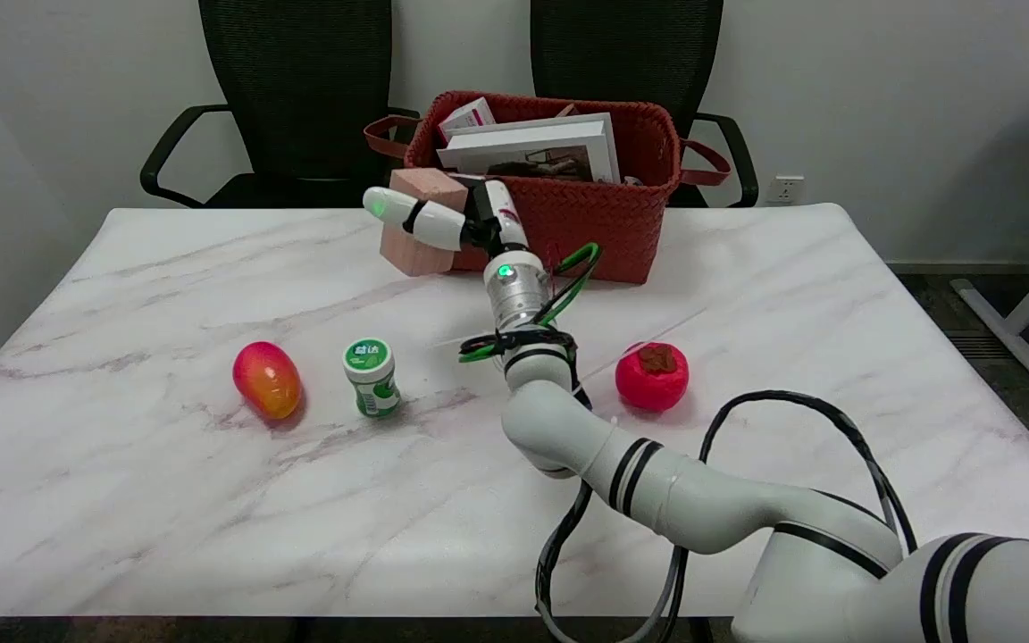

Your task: Place the wooden rectangular block into the brown storage basket.

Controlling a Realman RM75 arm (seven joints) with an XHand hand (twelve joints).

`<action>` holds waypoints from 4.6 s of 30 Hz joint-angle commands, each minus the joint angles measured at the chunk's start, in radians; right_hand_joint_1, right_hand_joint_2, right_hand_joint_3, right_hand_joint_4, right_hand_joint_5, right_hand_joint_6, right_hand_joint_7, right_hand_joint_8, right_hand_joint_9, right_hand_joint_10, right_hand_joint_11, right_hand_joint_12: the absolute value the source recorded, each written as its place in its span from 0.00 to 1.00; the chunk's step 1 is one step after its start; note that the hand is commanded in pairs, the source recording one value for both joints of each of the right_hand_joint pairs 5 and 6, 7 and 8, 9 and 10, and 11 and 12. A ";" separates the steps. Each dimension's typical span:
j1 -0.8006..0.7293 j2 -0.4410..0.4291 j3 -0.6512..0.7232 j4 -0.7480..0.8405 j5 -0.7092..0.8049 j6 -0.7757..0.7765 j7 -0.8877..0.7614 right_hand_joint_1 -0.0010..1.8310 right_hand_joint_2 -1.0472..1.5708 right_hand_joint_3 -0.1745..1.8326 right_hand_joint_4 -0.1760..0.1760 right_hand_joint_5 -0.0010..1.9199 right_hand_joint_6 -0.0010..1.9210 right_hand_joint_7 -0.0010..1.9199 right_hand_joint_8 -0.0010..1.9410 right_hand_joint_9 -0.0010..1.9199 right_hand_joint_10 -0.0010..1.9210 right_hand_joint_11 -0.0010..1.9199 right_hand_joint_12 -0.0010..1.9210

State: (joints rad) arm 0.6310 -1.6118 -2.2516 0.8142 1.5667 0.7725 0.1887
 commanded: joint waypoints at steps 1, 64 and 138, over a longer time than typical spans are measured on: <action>0.008 0.066 0.015 0.157 -0.050 0.048 -0.057 0.63 0.69 0.10 0.50 0.67 0.67 0.89 0.88 0.81 0.81 0.63 0.63; 0.450 0.221 0.109 -0.351 -0.125 -0.033 -0.081 0.59 0.58 0.10 0.50 0.63 0.63 0.86 0.85 0.76 0.76 0.61 0.61; 0.414 0.260 0.162 -0.548 -0.097 -0.222 -0.089 0.43 0.60 0.00 0.50 0.00 0.00 0.23 0.22 0.16 0.16 0.03 0.03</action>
State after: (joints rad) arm 1.1011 -1.3683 -2.1120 0.1771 1.4468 0.5452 0.1038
